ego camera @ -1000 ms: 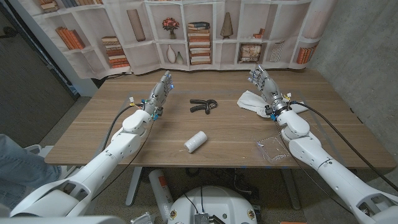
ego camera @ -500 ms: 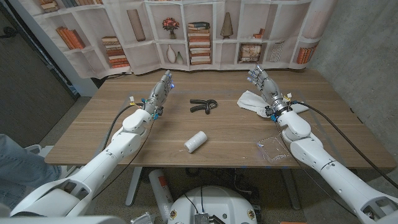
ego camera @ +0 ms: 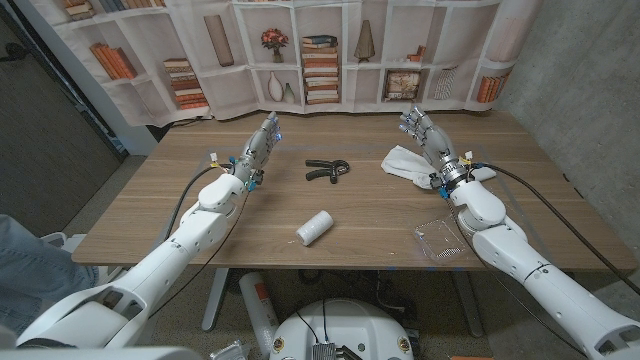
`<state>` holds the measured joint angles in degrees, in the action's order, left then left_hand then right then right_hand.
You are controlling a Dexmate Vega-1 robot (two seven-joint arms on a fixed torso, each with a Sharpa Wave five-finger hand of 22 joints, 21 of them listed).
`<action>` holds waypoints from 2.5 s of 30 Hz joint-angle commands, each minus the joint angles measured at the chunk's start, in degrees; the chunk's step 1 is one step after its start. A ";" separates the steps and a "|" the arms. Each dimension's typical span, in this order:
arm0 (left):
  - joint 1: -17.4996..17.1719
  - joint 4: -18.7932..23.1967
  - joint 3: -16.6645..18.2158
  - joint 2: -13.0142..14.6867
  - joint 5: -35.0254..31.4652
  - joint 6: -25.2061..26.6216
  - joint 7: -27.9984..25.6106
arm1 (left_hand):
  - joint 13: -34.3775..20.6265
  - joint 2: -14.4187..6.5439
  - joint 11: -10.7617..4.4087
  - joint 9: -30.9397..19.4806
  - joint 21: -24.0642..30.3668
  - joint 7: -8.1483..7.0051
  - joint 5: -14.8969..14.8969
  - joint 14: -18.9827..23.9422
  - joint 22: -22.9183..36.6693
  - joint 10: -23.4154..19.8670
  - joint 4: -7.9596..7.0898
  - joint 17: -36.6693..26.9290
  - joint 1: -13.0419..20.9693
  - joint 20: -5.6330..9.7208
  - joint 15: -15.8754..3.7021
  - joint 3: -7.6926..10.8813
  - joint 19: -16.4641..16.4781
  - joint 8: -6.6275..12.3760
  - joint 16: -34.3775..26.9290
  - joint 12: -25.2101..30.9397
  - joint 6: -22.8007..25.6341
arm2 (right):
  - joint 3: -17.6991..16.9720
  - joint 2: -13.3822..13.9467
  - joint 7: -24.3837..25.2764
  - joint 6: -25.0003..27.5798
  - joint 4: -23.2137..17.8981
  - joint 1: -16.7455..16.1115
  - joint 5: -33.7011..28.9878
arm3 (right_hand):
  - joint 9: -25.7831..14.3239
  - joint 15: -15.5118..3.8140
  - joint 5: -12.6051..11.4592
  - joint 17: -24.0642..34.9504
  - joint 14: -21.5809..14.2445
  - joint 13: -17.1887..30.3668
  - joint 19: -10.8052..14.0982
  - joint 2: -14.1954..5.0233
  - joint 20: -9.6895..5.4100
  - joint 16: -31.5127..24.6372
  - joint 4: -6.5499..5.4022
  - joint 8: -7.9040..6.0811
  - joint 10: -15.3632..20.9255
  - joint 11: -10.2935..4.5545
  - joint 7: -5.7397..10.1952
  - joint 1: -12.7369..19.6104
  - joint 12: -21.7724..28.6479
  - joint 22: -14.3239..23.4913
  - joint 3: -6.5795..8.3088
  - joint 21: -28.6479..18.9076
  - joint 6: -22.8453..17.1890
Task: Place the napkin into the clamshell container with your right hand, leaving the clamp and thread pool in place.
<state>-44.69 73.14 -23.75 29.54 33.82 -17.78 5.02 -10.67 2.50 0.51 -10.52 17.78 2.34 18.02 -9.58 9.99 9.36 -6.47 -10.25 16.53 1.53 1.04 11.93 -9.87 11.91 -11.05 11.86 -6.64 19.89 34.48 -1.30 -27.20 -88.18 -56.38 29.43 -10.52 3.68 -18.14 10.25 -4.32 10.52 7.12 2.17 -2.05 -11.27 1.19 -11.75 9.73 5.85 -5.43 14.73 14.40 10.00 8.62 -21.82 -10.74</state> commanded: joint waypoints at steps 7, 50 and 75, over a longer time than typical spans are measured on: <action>0.05 2.01 -0.52 0.66 -0.69 1.14 -0.13 | -0.11 -0.16 -0.18 -0.27 -0.25 0.11 0.30 -2.31 0.24 -0.22 0.25 -0.15 0.36 -0.48 0.04 -0.11 -5.42 -0.27 0.15 0.09 0.14 | -1.85 2.38 6.70 1.19 -2.73 -1.91 -7.43 | -0.29 -0.30 0.08 0.18 -0.39 0.18 0.46 0.02 0.20 0.19 0.32 0.19 0.49 -0.12 0.37 0.77 -0.23 0.11 0.14 0.41 -0.42; -1.72 5.10 0.40 2.27 -1.15 0.14 -0.76 | -0.11 -0.33 -0.18 -0.27 -0.90 0.29 0.35 -2.09 0.27 -0.51 0.34 -0.15 0.55 -0.57 0.03 -0.49 -5.19 -0.26 0.14 0.09 0.58 | -4.02 6.98 18.04 10.89 -10.29 -5.22 -20.85 | -0.30 -0.92 0.07 0.15 -0.26 0.19 0.28 -0.43 -0.11 0.44 0.92 0.16 0.25 -0.46 1.60 1.67 -0.82 0.15 0.21 1.83 -1.02; -2.63 5.61 0.57 3.26 -1.05 0.11 -0.13 | -0.11 -0.47 -0.31 -0.27 -1.45 0.28 0.38 -1.93 0.29 -0.57 0.42 -0.15 0.75 -0.37 0.06 -0.78 -5.11 -0.25 0.15 0.03 0.94 | -3.70 8.18 20.89 15.93 -13.18 -5.60 -25.68 | -0.31 -0.97 0.10 0.16 -0.27 0.20 0.28 -0.61 0.00 0.46 1.24 0.25 0.35 -0.60 2.08 2.09 -1.00 0.18 0.21 2.57 -1.09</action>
<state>-46.36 77.79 -23.51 31.99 32.73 -17.66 4.97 -10.68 2.24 0.41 -10.52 16.51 2.55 18.02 -9.58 9.99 8.84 -6.07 -10.25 16.78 0.98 1.05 11.53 -9.75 11.68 -11.05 11.86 -5.81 15.97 42.13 18.24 -13.98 -100.34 -61.91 6.21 -10.53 3.15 -18.14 10.25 -4.40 10.51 7.11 1.52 -2.05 -10.81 2.07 -11.75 9.82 5.32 -3.56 16.36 13.74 10.00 8.54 -19.48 -11.56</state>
